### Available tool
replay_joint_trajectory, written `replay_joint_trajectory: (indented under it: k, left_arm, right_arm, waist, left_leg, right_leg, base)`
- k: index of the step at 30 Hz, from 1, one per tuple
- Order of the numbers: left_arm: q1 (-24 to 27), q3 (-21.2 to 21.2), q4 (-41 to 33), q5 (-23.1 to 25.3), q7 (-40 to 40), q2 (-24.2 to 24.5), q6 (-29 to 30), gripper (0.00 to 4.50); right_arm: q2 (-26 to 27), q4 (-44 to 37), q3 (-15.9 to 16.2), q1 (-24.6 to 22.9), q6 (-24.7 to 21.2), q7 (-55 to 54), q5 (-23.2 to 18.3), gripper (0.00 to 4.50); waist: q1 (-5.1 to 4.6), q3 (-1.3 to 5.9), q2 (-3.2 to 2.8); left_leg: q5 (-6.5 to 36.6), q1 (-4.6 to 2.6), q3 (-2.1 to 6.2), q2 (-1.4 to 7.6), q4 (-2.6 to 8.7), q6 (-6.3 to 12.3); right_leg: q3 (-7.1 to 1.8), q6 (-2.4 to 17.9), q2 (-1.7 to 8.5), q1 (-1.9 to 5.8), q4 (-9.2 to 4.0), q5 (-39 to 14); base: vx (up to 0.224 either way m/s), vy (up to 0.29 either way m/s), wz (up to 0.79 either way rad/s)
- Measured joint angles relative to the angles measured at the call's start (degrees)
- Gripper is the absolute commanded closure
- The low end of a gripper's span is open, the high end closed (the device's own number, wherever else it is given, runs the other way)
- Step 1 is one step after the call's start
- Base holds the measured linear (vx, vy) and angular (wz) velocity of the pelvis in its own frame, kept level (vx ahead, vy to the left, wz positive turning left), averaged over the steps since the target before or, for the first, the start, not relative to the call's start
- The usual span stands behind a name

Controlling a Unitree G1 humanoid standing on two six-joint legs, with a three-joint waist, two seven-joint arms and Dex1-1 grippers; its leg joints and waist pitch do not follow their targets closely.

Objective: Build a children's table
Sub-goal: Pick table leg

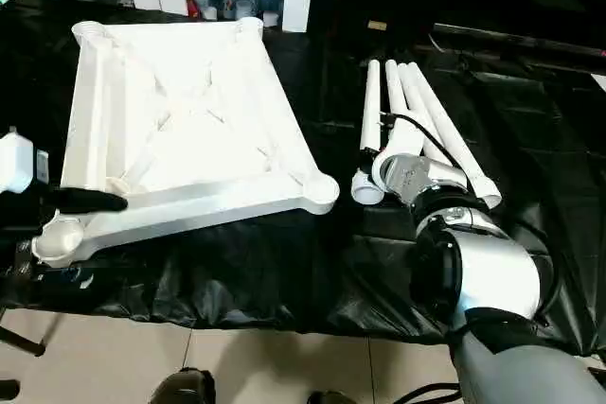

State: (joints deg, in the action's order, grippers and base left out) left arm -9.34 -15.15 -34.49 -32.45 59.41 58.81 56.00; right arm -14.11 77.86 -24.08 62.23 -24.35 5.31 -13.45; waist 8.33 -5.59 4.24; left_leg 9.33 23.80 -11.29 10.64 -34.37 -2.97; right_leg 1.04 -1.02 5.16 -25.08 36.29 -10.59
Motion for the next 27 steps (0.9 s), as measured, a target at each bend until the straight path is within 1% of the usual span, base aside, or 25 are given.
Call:
replay_joint_trajectory:
  k: [2,6,8,10,12,14,16,18,19,21,22,24,26,27]
  left_arm:
    - [-0.52,0.82,0.70,1.14,-1.64,-1.09,-1.35,0.00]
    - [-4.89,5.01,3.51,4.14,-9.12,-8.95,-2.82,0.00]
    - [-5.70,6.47,4.49,4.82,-11.49,-10.85,-3.42,0.00]
    - [-7.03,7.34,5.77,5.27,-13.78,-14.03,-4.40,0.00]
    - [-8.37,7.63,7.41,6.09,-16.56,-18.44,-6.30,0.00]
    - [-10.29,8.64,10.55,7.45,-20.39,-24.35,-9.21,0.00]
    - [-12.94,11.24,14.06,9.32,-24.43,-29.28,-10.56,0.00]
    - [-13.98,13.65,16.24,10.66,-26.68,-30.95,-10.83,0.00]
    - [-14.24,13.98,17.10,10.87,-27.32,-31.59,-10.63,0.00]
    - [-15.63,13.99,19.70,10.78,-28.42,-33.81,-10.15,0.00]
    - [-17.39,13.74,22.30,10.79,-29.61,-36.48,-10.18,0.00]
    - [-20.15,13.71,26.55,10.08,-31.64,-41.02,-10.79,0.00]
    - [-22.43,13.14,31.04,9.07,-32.76,-45.55,-12.20,0.00]
    - [-23.60,12.33,33.48,8.13,-33.03,-48.04,-12.81,0.00]
  right_arm:
    - [0.44,0.06,-0.36,0.00,0.15,0.25,-0.39,2.62]
    - [1.14,0.14,-1.31,0.04,0.53,2.31,-0.66,2.63]
    - [1.64,0.14,-1.30,0.07,1.24,3.71,-0.64,2.63]
    - [1.70,0.14,-1.26,0.18,1.64,4.93,-0.62,2.63]
    - [1.80,0.10,-1.21,0.38,3.24,5.69,-0.57,2.63]
    - [1.99,-0.26,-1.08,0.64,5.97,8.01,-0.57,2.63]
    - [2.29,-1.37,-0.54,0.75,8.37,12.13,-0.67,2.63]
    - [2.45,-2.94,-0.21,0.86,9.34,15.42,-0.77,2.63]
    - [2.30,-3.41,-0.16,0.80,9.86,16.54,-0.76,2.63]
    - [1.87,-4.65,-0.08,0.31,10.60,19.28,-0.93,2.63]
    - [1.61,-6.77,-0.11,-0.97,10.75,22.40,-1.90,2.63]
    - [1.79,-12.44,0.21,-4.12,9.36,28.56,-4.18,2.63]
    - [2.24,-21.75,1.51,-9.57,5.85,33.73,-7.21,2.63]
    - [2.78,-28.64,2.63,-13.49,3.25,36.54,-9.42,2.63]
  waist:
    - [-0.04,0.01,0.02]
    - [-0.08,0.07,0.08]
    - [-0.12,0.07,0.08]
    - [-0.19,0.09,0.04]
    - [-0.29,0.13,-0.04]
    - [-0.41,0.14,-0.33]
    - [-0.47,0.14,-0.45]
    - [-0.92,0.17,-0.52]
    - [-1.23,0.17,-0.52]
    - [-1.70,0.17,-0.71]
    - [-1.76,0.19,-0.94]
    - [-2.06,0.34,-1.52]
    - [-2.18,0.60,-2.13]
    - [-2.30,0.66,-2.58]
  left_leg:
    - [-0.04,-0.02,0.00,0.03,-0.05,-0.05]
    - [-0.15,-0.03,-0.02,0.15,-0.31,-0.20]
    - [-0.16,-0.03,-0.01,0.21,-0.47,-0.20]
    - [-0.17,-0.07,0.00,0.27,-0.53,-0.22]
    - [-0.19,-0.10,-0.02,0.28,-0.55,-0.25]
    - [-0.19,-0.16,-0.02,0.32,-0.63,-0.26]
    - [-0.19,-0.16,-0.02,0.34,-0.67,-0.26]
    - [-0.19,-0.21,-0.03,0.34,-0.67,-0.26]
    - [-0.20,-0.21,-0.02,0.34,-0.67,-0.26]
    - [-0.29,-0.16,0.01,0.36,-0.72,-0.16]
    - [-0.32,-0.11,0.00,0.35,-0.80,-0.11]
    - [-0.39,0.07,-0.01,0.35,-1.00,0.06]
    - [-0.47,0.20,0.00,0.34,-1.11,0.33]
    - [-0.42,0.22,-0.01,0.32,-1.19,0.43]
  right_leg:
    - [0.02,0.01,0.00,0.00,0.11,0.01]
    - [0.07,0.01,-0.02,-0.02,0.50,0.00]
    - [0.09,0.01,-0.02,-0.04,0.71,0.00]
    - [0.15,0.10,-0.03,0.00,0.78,0.06]
    - [0.14,0.11,-0.02,0.01,0.81,0.17]
    - [0.14,0.13,-0.04,0.10,0.78,0.31]
    - [0.16,0.13,-0.03,0.12,0.79,0.45]
    - [0.14,0.14,-0.04,0.12,0.79,0.53]
    - [0.16,0.14,-0.04,0.13,0.80,0.54]
    - [0.20,0.18,-0.05,0.14,0.79,0.56]
    - [0.20,0.18,-0.04,0.18,0.76,0.56]
    - [0.16,0.21,-0.03,0.17,0.70,0.59]
    - [0.18,0.21,-0.02,0.18,0.62,0.60]
    - [0.17,0.21,0.00,0.20,0.60,0.61]
  base:
    - [0.000,0.000,0.00]
    - [0.000,0.000,0.00]
    - [0.000,0.000,0.00]
    - [0.000,0.000,0.00]
    - [0.000,0.000,0.00]
    - [0.000,0.000,0.00]
    - [0.000,0.000,0.00]
    - [0.000,0.000,0.00]
    - [0.000,0.000,0.00]
    - [0.000,0.000,0.00]
    - [0.000,0.000,0.00]
    - [0.000,0.000,0.00]
    - [0.000,0.000,0.00]
    - [0.000,0.000,0.00]
